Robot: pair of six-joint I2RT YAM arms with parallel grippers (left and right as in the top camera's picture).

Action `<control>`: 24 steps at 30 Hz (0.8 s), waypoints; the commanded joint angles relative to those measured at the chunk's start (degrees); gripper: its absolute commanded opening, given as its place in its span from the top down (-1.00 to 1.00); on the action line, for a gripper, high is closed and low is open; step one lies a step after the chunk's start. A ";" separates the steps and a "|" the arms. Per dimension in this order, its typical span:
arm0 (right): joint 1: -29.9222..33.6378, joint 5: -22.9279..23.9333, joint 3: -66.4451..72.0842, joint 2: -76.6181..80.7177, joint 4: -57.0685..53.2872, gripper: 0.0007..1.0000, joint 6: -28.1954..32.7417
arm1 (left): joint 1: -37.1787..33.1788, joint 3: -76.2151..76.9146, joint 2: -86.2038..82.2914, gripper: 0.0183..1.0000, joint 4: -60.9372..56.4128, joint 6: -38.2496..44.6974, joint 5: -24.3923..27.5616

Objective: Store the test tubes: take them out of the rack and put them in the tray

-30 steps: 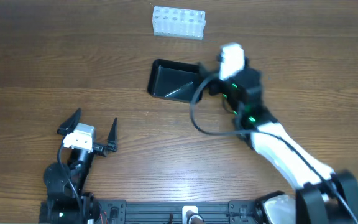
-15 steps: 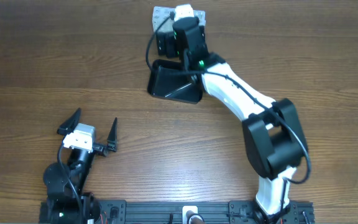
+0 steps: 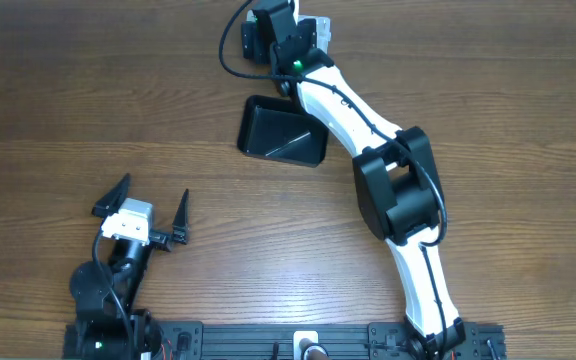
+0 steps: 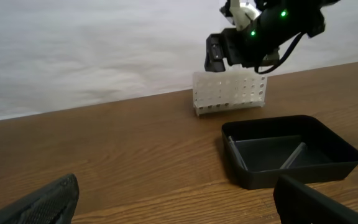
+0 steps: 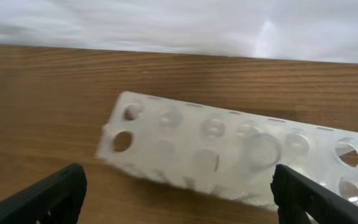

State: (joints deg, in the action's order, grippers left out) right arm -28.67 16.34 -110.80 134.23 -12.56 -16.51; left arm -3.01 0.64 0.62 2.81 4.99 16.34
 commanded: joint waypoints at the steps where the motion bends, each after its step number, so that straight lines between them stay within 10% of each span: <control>1: -0.02 4.31 -2.08 0.90 0.28 -0.89 -0.85 | 0.17 -0.31 -0.46 -1.00 0.04 0.79 0.57; 24: 1.70 5.81 -2.05 3.37 3.78 -0.58 -0.61 | 0.17 -0.31 -0.44 -1.00 0.04 0.79 0.57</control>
State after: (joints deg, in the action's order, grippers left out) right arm -27.83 20.18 -111.57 136.07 -8.95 -16.71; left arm -3.01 0.64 0.62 2.81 4.97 16.34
